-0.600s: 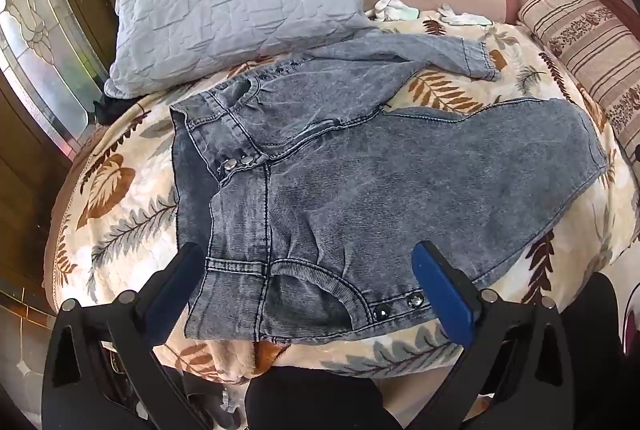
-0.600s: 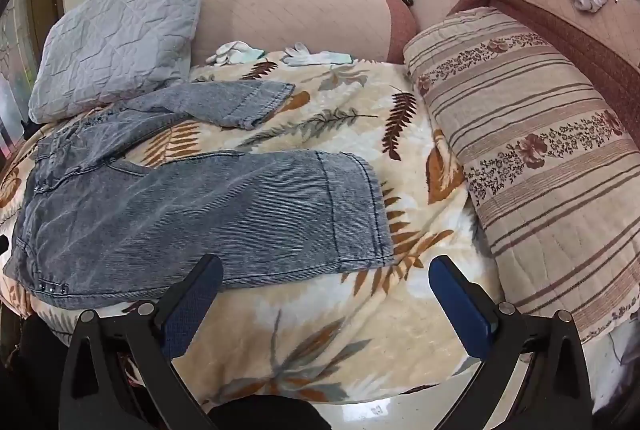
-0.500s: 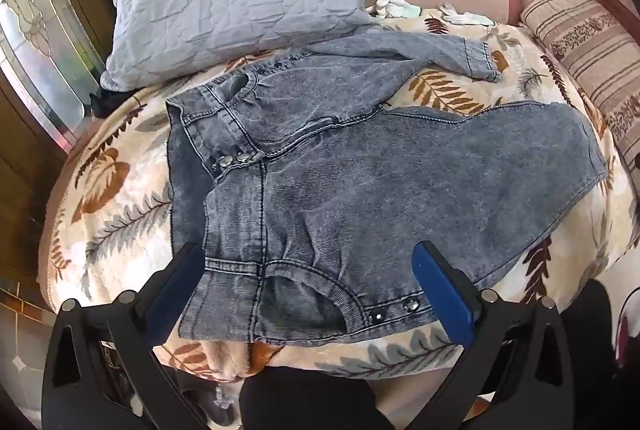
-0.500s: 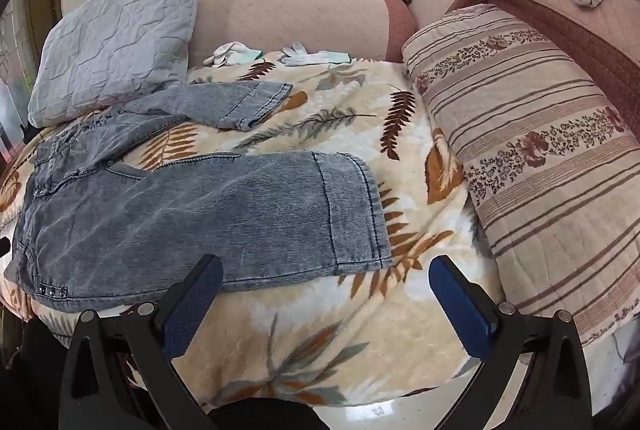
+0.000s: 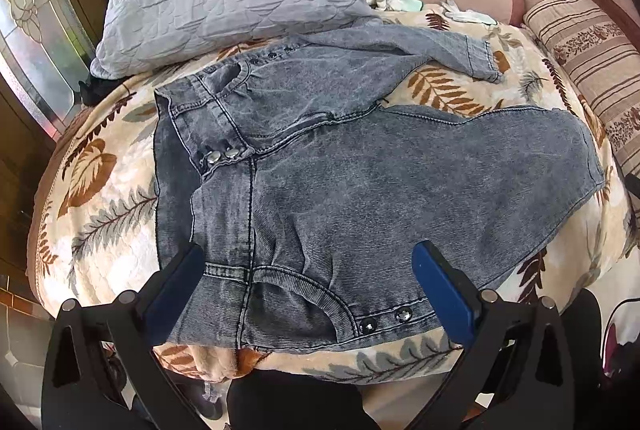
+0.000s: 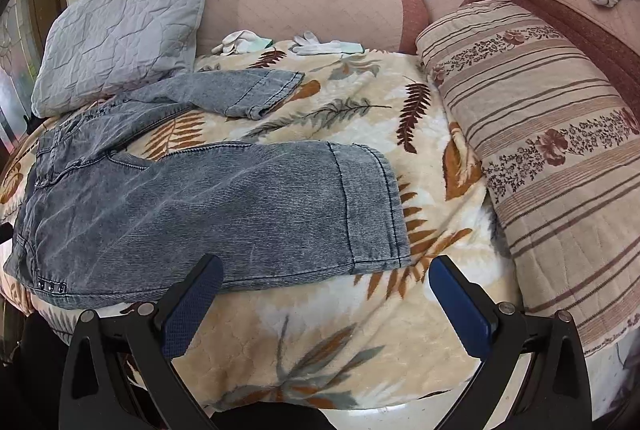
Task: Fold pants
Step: 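Position both grippers open above the jeans waistband and leg hem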
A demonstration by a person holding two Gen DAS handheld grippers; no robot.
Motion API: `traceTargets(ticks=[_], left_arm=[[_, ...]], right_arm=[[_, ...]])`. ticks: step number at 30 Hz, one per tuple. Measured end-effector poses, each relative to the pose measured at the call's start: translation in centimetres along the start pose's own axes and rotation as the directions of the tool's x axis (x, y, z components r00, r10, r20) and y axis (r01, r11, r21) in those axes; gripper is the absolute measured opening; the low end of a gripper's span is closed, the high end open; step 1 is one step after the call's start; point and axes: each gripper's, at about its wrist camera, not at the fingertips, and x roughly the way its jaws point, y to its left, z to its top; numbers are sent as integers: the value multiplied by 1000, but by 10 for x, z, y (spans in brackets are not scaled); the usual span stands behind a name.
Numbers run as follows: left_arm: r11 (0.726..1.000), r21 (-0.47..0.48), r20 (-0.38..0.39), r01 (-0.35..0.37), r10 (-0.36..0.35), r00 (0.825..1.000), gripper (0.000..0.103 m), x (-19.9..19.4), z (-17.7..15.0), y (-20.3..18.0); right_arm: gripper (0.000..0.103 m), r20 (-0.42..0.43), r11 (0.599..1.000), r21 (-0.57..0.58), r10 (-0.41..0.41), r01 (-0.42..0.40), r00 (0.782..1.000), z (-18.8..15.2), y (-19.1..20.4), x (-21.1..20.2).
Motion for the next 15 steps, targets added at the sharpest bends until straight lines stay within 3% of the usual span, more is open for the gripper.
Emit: traceTargets(ticks=[15], left_arm=[[999, -31, -7, 20, -21, 1000, 103, 9, 0, 9]], right_arm=[[103, -17, 999, 40, -9, 10, 1000, 0, -21, 5]])
